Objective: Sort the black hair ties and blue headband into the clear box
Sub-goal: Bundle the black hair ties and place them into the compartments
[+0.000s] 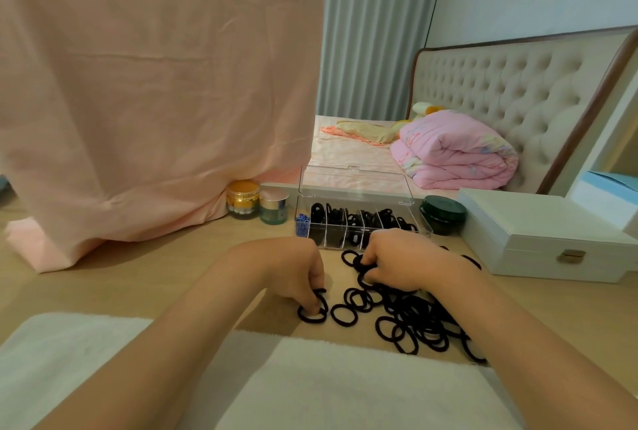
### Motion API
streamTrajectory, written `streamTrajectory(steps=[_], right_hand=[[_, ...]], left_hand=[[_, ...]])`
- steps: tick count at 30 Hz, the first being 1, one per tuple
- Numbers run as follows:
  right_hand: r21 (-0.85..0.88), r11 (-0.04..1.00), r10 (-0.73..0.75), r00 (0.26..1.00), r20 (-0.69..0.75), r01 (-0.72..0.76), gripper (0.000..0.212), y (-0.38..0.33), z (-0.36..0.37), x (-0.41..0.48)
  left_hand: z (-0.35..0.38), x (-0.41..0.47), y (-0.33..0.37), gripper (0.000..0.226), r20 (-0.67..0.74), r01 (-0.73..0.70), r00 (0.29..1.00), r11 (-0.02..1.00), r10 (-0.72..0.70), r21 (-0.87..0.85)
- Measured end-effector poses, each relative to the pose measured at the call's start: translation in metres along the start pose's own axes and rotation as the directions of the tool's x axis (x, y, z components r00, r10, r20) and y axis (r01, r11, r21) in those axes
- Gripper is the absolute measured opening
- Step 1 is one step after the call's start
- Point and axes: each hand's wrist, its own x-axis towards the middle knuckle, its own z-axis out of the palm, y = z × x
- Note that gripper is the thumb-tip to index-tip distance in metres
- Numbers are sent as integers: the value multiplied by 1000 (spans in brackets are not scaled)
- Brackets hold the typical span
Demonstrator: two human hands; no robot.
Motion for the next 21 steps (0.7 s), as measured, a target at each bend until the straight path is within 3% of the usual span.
streamTrajectory(steps=[2, 7, 9, 12, 15, 17, 19, 21], right_hand=[[27, 1000, 5, 999, -32, -4, 15, -1, 1, 1], [50, 999, 2, 999, 39, -4, 22, 3, -3, -11], [152, 988, 3, 999, 35, -8, 21, 8, -7, -19], [324, 946, 20, 1000, -8, -16, 10, 16, -13, -31], [375, 927, 37, 993, -114, 9, 6, 24, -17, -39], [322, 947, 63, 973, -224, 13, 5, 29, -21, -43], [131, 991, 43, 938, -344, 3, 9, 32, -23, -45], [31, 999, -12, 939, -343, 24, 12, 31, -23, -44]], left_hand=[[1, 0, 3, 21, -12, -8, 1000, 999, 8, 32], [3, -1, 7, 6, -25, -4, 1000, 999, 6, 53], [2, -1, 6, 7, -63, -11, 998, 1000, 11, 12], [1, 1, 0, 5, -183, -66, 982, 988, 40, -138], [6, 8, 1, 4, -343, -180, 939, 905, 42, -385], [14, 16, 5, 7, -461, -238, 887, 864, 8, -444], [22, 23, 9, 15, -530, -223, 848, 904, -5, -364], [29, 25, 14, 15, -497, -165, 867, 958, 27, -234]])
